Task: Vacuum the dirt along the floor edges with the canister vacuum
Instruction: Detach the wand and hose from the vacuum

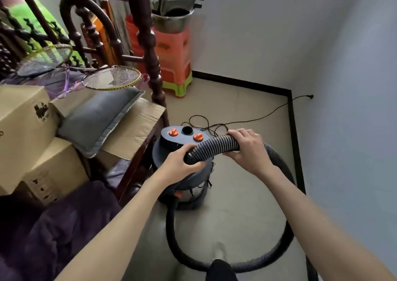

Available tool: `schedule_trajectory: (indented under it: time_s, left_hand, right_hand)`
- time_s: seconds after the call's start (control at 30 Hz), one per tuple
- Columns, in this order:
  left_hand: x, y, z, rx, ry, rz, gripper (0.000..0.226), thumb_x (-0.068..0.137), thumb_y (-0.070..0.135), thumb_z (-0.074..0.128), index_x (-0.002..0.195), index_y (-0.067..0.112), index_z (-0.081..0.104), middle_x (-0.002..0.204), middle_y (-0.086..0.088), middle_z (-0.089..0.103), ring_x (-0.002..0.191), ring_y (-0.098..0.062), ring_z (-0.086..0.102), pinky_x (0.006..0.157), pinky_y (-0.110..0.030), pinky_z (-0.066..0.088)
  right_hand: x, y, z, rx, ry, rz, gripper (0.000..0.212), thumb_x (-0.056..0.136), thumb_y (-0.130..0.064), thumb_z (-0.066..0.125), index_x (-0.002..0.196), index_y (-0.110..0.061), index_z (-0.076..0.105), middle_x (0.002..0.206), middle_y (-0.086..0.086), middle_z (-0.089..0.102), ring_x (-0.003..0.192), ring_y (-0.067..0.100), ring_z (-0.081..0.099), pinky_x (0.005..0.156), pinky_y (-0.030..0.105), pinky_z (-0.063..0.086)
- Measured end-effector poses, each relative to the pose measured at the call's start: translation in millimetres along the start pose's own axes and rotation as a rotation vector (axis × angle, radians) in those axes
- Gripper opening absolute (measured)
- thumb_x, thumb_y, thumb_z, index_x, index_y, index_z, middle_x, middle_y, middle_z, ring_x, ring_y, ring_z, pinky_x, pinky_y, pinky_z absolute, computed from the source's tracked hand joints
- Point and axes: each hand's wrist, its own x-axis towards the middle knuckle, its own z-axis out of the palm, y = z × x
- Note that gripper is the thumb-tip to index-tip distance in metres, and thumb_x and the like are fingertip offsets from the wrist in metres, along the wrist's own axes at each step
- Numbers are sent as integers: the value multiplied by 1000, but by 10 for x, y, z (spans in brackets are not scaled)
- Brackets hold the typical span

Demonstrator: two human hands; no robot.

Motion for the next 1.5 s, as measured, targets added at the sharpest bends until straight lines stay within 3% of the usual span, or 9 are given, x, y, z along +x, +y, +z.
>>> schedule_trajectory:
  time_s: [0.1, 0.23, 0.33, 0.53, 0.73, 0.83, 1.0, 1.3, 1.5]
  left_hand:
    - [222, 8, 14, 5, 45, -25, 43, 81, 26, 72, 120, 22, 53, 95, 18, 59, 86, 7, 55, 71, -3, 43]
    - [671, 93, 75, 37, 69, -19, 56, 78, 29, 76, 127, 17, 52, 115, 5, 60, 105, -6, 55, 90, -16, 45]
    - [1013, 172, 147, 34, 2, -59, 57, 79, 30, 75, 128, 20, 48, 111, 8, 57, 103, -7, 55, 80, -7, 41]
    - [1379, 131, 239, 86, -7, -126, 53, 78, 27, 76, 122, 18, 48, 104, 12, 56, 100, -11, 55, 78, -19, 42]
    - [1681, 201, 375, 152, -58, -71, 53, 75, 26, 78, 120, 21, 50, 108, 7, 59, 101, -12, 55, 85, -26, 45]
    - [1818, 131, 484, 193, -92, -49, 47, 74, 27, 77, 113, 24, 51, 105, 3, 59, 100, -18, 56, 86, -34, 48]
    - [1989, -17, 503, 285, -82, 42, 49, 73, 39, 72, 115, 28, 50, 104, 8, 58, 102, -21, 51, 91, -42, 45]
    - [2465, -43, 258, 425, 155, 390, 57, 66, 30, 80, 113, 5, 62, 104, -8, 67, 96, -29, 61, 94, -40, 40]
    - [2674, -308, 175, 329, 267, 333, 48, 82, 16, 71, 125, 3, 55, 126, -12, 57, 121, -26, 51, 105, -37, 35]
  right_hand:
    - [275, 127, 29, -16, -98, -62, 55, 81, -37, 75, 128, -16, 56, 121, 4, 61, 115, 28, 53, 95, 41, 35]
    - [697, 437, 48, 36, -221, -139, 62, 79, -43, 74, 133, -22, 53, 125, 2, 58, 118, 27, 49, 98, 43, 34]
    - [961, 747, 12, 79, -257, -126, 63, 79, -39, 76, 134, -20, 53, 126, 3, 56, 120, 27, 47, 101, 42, 32]
    - [1367, 1199, -101, 93, -259, -93, 60, 78, -37, 77, 130, -18, 54, 123, 2, 58, 116, 26, 50, 100, 43, 37]
    - [1490, 1178, -130, 29, -475, -256, 60, 79, -38, 75, 132, -25, 51, 124, -2, 58, 115, 21, 52, 94, 36, 40]
    - [1469, 1244, -60, 44, -542, -224, 61, 80, -38, 75, 135, -26, 51, 123, -2, 58, 113, 22, 54, 90, 32, 41]
    - [1323, 1336, 46, 144, -490, -61, 59, 81, -39, 74, 133, -20, 53, 120, 0, 59, 109, 24, 55, 87, 32, 39]
    - [1501, 1333, 73, 241, -315, 182, 53, 83, -37, 72, 131, -21, 54, 115, -1, 60, 106, 20, 55, 77, 27, 32]
    - [1598, 1337, 415, 295, -204, 356, 51, 84, -38, 71, 129, -20, 56, 115, 1, 61, 104, 23, 56, 78, 29, 35]
